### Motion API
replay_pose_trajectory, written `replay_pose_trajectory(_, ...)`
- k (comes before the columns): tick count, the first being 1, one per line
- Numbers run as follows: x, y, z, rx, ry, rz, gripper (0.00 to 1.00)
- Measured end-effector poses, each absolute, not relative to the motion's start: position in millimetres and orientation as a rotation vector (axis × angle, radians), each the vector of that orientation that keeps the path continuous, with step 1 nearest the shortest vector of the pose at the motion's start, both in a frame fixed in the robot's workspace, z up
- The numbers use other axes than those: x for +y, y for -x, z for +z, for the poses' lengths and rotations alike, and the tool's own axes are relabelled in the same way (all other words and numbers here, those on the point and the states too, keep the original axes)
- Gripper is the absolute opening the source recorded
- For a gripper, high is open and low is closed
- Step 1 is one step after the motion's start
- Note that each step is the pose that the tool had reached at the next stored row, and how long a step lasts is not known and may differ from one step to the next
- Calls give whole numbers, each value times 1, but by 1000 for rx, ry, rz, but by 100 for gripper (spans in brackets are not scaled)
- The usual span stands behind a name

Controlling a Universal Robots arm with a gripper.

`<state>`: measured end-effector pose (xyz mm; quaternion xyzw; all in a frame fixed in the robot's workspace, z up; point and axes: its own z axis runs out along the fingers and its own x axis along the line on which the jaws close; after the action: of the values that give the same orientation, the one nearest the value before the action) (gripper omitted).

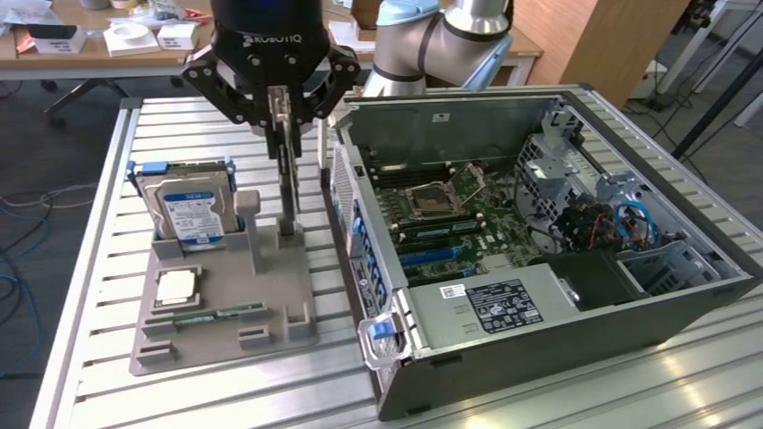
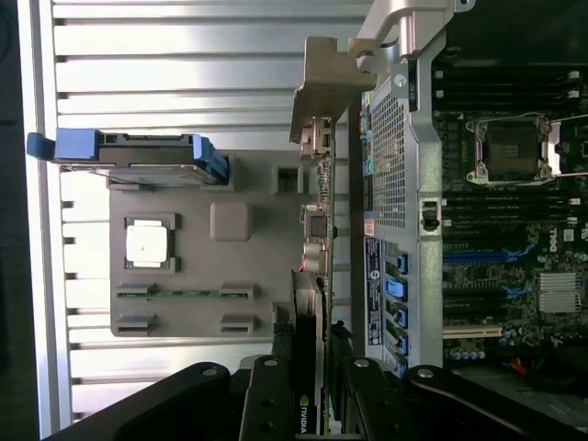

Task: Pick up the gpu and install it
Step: 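Pick up the gpu and move the gpu toward the slot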

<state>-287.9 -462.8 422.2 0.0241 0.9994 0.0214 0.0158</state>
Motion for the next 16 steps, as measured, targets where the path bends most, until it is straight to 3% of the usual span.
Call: replay_pose_trajectory(16,-463,250,422,3108,-75,67,26)
